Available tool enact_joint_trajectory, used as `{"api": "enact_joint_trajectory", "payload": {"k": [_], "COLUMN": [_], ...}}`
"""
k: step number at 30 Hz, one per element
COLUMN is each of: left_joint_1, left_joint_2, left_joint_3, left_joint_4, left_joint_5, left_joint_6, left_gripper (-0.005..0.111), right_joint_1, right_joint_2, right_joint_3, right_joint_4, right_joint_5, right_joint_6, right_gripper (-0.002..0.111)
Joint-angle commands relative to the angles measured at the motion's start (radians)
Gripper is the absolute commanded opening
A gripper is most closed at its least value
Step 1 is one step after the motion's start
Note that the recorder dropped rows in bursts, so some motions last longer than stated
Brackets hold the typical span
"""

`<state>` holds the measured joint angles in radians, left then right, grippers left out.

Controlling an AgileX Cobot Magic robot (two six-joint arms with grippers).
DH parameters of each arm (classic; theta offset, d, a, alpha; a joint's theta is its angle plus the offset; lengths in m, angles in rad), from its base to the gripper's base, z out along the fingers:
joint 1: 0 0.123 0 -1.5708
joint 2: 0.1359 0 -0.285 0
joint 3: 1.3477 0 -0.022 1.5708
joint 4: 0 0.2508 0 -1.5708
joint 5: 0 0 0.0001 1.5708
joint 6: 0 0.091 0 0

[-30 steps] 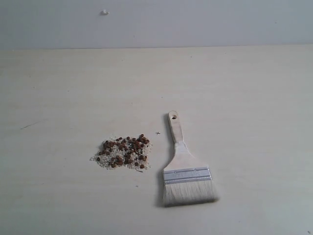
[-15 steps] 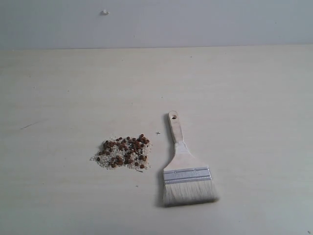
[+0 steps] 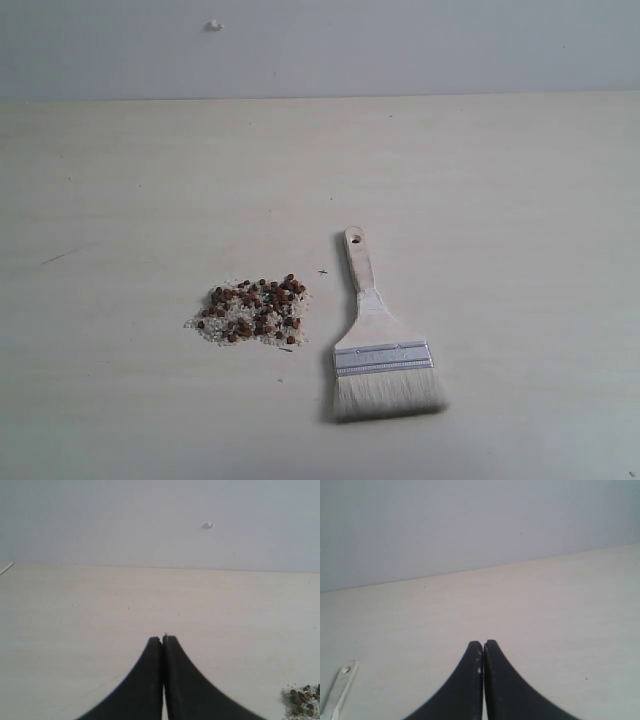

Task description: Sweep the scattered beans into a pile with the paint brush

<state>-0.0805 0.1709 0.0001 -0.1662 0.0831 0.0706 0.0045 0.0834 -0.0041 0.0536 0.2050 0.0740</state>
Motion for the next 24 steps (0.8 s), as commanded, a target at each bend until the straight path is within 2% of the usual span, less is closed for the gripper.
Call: {"api": "enact_joint_trajectory", "payload": {"k": [1, 24], "left_joint_1": [0.001, 0.001], "left_joint_2": [-0.008, -0.008], "left_joint_3": [0.000, 0.000], "left_joint_4": [-0.007, -0.007], "left_joint_5": [0.000, 0.000], "left_joint_6": [0.002, 0.002], "left_gripper": [0.000, 0.000], "right_joint_1": [-0.007, -0.007], "right_joint_2": [-0.020, -0.020], "right_joint_3": [0.004, 0.004], "right_joint_4": [-0.003, -0.005], "right_joint_5": [0.023, 0.034], "right_joint_6": [0.004, 0.006], "right_gripper": [0.000, 0.000]}}
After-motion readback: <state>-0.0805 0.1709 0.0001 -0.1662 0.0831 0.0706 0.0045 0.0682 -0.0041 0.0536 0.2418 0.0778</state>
